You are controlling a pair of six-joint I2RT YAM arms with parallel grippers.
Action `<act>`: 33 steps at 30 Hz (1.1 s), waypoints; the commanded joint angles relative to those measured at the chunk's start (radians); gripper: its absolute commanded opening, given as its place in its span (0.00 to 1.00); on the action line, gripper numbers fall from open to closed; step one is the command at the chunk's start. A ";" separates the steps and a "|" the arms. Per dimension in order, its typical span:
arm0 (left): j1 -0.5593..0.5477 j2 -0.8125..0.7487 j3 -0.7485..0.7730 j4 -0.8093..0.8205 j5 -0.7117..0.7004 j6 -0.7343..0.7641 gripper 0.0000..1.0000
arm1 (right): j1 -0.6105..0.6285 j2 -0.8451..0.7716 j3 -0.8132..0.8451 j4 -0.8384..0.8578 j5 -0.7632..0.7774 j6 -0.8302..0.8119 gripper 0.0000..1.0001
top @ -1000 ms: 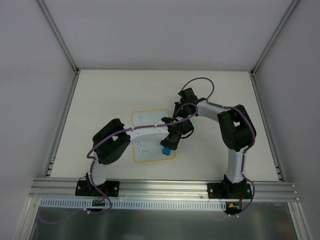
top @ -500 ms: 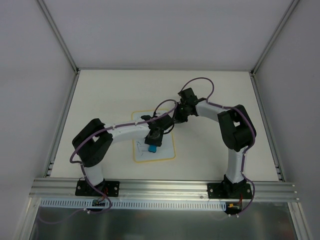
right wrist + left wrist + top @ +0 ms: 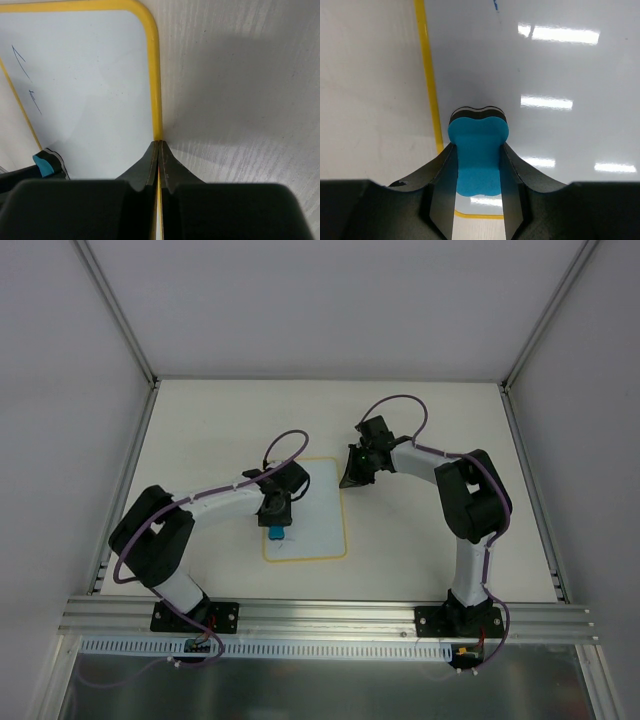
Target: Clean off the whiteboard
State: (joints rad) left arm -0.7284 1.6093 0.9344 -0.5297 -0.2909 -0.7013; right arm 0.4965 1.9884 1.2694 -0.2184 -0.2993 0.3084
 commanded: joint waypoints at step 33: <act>-0.063 0.116 0.018 0.105 0.113 0.039 0.00 | 0.088 -0.122 -0.217 -0.062 0.178 0.021 0.25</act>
State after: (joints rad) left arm -0.7731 1.6661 0.9741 -0.4137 -0.2626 -0.6460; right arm 0.5591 1.8721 1.1213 -0.1646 -0.1970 0.3191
